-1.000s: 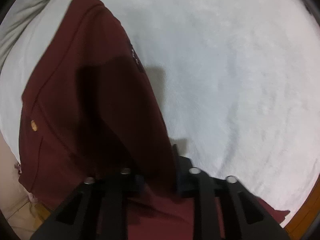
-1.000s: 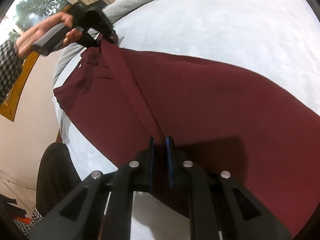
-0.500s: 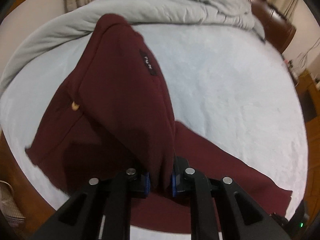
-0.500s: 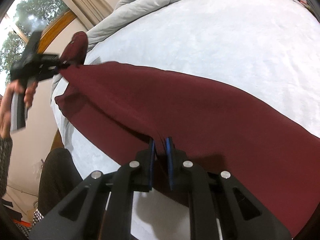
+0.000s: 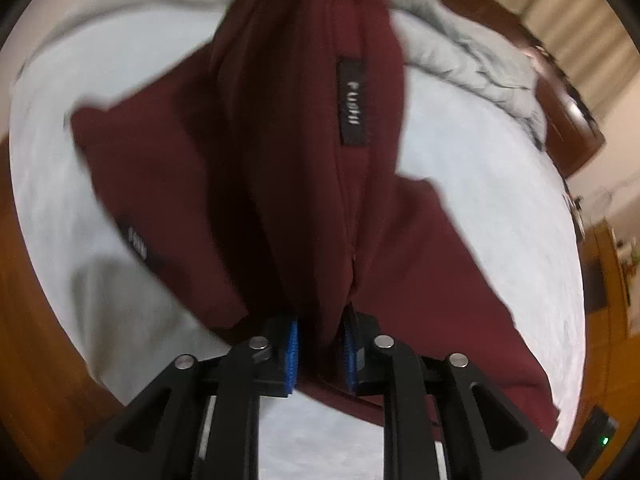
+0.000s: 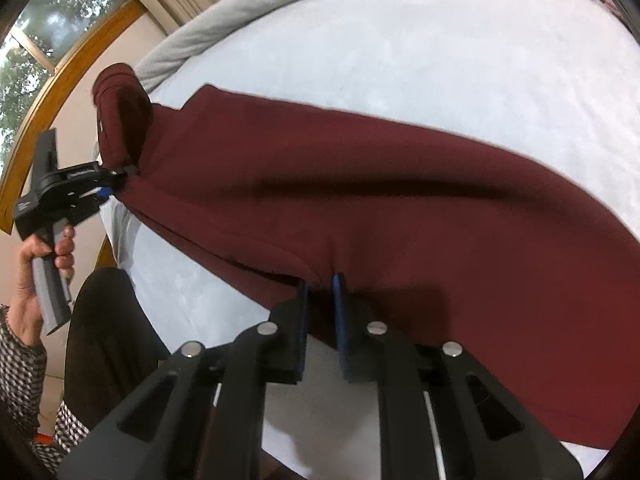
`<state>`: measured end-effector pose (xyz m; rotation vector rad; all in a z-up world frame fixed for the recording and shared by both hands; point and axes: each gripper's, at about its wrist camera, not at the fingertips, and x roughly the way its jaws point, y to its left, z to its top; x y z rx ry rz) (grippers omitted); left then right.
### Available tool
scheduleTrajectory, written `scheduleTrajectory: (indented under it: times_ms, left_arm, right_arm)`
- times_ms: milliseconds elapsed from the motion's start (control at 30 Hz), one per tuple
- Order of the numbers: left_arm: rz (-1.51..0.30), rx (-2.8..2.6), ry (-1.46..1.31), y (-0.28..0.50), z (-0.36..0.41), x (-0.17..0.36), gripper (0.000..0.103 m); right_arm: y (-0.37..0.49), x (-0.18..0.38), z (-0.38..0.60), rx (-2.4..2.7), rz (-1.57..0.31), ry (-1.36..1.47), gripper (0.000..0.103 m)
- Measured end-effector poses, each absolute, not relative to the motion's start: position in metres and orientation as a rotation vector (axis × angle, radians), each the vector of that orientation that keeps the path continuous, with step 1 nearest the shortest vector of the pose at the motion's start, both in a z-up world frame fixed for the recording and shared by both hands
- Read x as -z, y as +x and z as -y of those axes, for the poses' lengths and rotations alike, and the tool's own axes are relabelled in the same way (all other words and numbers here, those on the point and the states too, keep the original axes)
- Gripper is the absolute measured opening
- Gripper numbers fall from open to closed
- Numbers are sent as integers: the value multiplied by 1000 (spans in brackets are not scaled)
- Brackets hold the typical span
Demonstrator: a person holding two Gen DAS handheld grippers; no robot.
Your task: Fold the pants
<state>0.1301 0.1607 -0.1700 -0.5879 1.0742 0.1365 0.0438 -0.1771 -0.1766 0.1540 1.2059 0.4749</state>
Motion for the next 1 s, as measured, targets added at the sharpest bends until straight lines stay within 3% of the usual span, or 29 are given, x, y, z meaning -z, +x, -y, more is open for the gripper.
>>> scheduleTrajectory:
  times_ms: [100,133,167,267,467,633,1000]
  left_arm:
    - [-1078,-134,-672,128,-173,181,24]
    - [-1066,-133,-687,128,-174,179,30]
    - [-1057,-135,-693,126,-175,176,42]
    - [-1033,-125,-694,124,-175,167,54]
    - [-1082,-122,-755,119,-171,169,63]
    - [-1132,-17,-762,107,-137,177,63]
    - [-1314,329,-772,144,10,197,63]
  right_arm:
    - [40,176,172,-474,-1213,132,18]
    - [39,175,172,-474,-1211,131,20]
    - [38,173,173,-476,-1211,136,25]
    - [35,168,180,-501,-1206,206,41]
    - [15,153,213,-477,-1186,306,47]
    - [-13,157,281,-373,-1175,483,49]
    - [-61,148,398,-131,-1081,674,54]
